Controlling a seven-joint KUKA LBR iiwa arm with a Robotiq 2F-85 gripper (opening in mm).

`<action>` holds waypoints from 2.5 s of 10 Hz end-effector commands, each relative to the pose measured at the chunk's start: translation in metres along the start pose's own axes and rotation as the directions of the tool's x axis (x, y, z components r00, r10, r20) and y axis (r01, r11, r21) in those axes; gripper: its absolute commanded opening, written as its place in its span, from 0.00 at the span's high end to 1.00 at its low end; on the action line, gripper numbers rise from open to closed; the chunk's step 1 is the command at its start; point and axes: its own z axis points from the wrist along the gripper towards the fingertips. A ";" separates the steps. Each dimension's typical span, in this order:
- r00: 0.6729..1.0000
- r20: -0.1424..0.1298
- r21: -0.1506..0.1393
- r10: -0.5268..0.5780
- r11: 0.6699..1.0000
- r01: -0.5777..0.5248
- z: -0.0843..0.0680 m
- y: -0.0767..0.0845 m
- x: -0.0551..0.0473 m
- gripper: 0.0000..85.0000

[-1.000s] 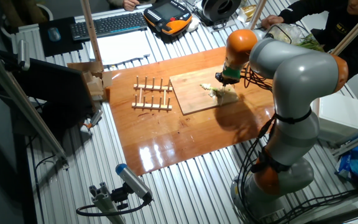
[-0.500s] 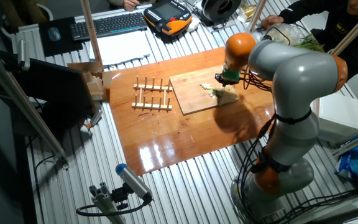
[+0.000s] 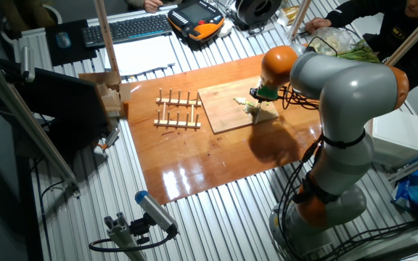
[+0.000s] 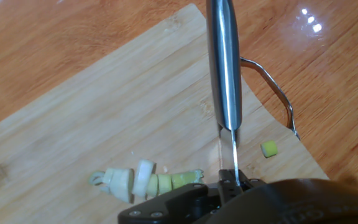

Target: Chop the scallions

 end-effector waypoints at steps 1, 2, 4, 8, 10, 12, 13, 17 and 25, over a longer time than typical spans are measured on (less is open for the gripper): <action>1.000 -0.001 -0.002 -0.002 1.000 0.002 0.000 0.001 0.002 1.00; 1.000 -0.007 -0.018 0.007 1.000 -0.007 -0.002 0.003 0.004 1.00; 1.000 -0.002 -0.020 0.019 1.000 -0.019 -0.004 0.009 0.009 1.00; 1.000 0.015 -0.008 -0.014 1.000 0.014 -0.005 0.005 -0.007 1.00; 0.999 0.037 -0.002 -0.022 1.000 0.022 -0.007 0.001 -0.020 1.00; 0.998 0.056 0.003 -0.010 1.000 0.009 -0.008 0.002 -0.024 1.00; 0.999 0.046 0.004 -0.004 1.000 0.004 -0.009 0.003 -0.024 1.00; 0.998 -0.054 -0.006 -0.026 1.000 0.026 -0.029 0.004 -0.031 1.00; 0.988 -0.145 -0.038 -0.060 0.998 0.055 -0.067 0.060 -0.036 1.00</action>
